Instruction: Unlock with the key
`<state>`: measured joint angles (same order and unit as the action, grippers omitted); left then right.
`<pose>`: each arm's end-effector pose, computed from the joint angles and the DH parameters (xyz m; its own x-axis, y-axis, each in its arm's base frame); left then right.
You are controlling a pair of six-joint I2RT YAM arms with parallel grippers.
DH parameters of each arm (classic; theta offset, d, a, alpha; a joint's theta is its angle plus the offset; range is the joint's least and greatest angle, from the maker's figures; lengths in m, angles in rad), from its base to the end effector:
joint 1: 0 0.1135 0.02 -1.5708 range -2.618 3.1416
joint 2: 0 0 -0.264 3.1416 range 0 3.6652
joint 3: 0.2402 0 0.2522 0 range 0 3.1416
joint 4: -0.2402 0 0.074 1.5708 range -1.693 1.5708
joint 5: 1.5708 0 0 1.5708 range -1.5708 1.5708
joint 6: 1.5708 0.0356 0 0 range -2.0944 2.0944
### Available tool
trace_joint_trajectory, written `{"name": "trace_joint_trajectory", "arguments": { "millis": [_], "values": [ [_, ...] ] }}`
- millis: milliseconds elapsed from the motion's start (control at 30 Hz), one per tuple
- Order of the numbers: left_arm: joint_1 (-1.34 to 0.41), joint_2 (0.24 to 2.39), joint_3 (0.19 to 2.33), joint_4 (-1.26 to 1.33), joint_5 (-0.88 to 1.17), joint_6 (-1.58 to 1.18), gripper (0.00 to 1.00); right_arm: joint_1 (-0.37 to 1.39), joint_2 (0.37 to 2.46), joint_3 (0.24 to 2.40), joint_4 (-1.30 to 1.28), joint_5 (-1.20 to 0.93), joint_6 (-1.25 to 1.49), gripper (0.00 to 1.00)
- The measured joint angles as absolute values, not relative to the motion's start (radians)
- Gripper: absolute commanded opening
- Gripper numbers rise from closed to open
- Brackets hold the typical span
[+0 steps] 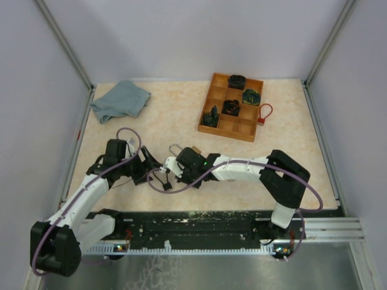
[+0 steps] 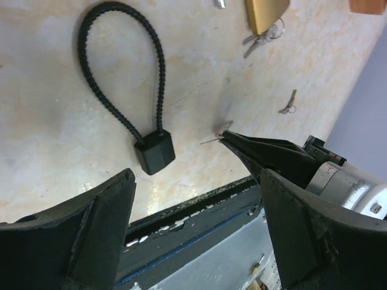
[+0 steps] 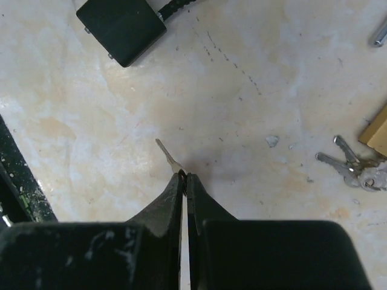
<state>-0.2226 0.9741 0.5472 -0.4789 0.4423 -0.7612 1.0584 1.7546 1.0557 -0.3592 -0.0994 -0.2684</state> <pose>0.1771 -0.0557 0.2015 -0.8710 -0.4420 -0.2144 -0.1984 0.7158 -0.6695 0.1676 0.3051 0.1660 -0.1756 -0.8504 -0.4959 -0.9725 0.2281 -0.0467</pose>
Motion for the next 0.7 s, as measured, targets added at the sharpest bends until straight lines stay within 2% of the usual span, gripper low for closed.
{"name": "trace_joint_trajectory", "arguments": {
  "millis": [333,633,700],
  "values": [
    [-0.278,0.913,0.493,-0.276,0.572,-0.759,0.80,1.053,1.528,0.923,-0.317,-0.062,-0.249,0.00],
    [-0.541,0.804,0.421,0.035,0.527,-0.704,0.80,1.039,1.266,0.808,-0.214,0.068,-0.216,0.00],
    [-0.584,0.805,0.421,0.096,0.504,-0.669,0.77,1.038,1.206,0.783,-0.197,0.102,-0.216,0.00]
  ]
}}
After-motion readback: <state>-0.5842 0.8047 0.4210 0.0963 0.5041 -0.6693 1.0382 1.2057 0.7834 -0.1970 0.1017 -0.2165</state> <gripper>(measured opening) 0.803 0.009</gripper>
